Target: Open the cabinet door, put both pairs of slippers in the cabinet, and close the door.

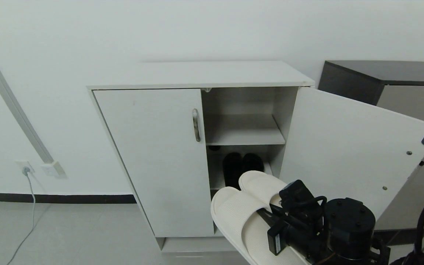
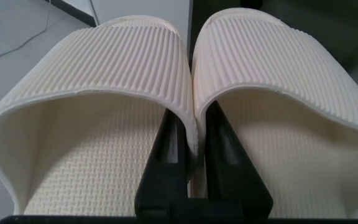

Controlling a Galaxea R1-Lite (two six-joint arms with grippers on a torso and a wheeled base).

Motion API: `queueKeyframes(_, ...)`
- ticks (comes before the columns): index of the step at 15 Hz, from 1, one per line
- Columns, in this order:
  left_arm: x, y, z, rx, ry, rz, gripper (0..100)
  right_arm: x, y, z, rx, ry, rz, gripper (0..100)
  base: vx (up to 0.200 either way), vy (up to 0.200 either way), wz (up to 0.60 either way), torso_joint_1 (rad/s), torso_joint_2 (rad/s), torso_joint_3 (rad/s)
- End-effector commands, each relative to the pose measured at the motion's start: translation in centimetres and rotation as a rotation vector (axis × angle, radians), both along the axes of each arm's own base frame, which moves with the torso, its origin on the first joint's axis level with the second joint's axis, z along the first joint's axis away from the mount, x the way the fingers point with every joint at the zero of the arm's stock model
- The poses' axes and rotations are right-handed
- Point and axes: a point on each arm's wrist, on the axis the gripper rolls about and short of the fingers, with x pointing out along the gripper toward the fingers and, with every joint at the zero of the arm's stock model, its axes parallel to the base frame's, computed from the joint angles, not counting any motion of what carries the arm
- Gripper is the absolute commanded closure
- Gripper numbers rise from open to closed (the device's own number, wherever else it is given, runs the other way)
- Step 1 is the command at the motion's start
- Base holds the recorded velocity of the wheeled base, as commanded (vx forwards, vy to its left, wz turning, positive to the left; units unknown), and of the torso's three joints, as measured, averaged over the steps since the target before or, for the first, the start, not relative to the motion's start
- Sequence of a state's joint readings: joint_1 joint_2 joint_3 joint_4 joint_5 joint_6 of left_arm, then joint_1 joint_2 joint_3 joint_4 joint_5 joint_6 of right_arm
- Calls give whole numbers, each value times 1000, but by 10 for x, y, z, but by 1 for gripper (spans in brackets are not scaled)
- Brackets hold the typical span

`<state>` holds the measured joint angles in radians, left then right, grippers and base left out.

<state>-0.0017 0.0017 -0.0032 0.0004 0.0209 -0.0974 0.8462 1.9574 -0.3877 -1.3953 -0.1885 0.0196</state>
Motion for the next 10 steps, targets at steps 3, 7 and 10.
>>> queueKeyframes(3, 0, 0, 0, -1, 0, 1, 100, 0, 0, -1, 0, 0, 0, 100, 0, 0, 0, -84, 445, 373)
queueKeyframes(7, 0, 0, 0, -1, 0, 1, 100, 0, 1, -4, -1, 3, 0, 100, 0, 0, 0, -24, 386, 348)
queueKeyframes(10, 0, 0, 0, -1, 0, 1, 100, -1, -2, -12, -26, 24, -3, 100, 0, 0, 0, -2, 63, 58)
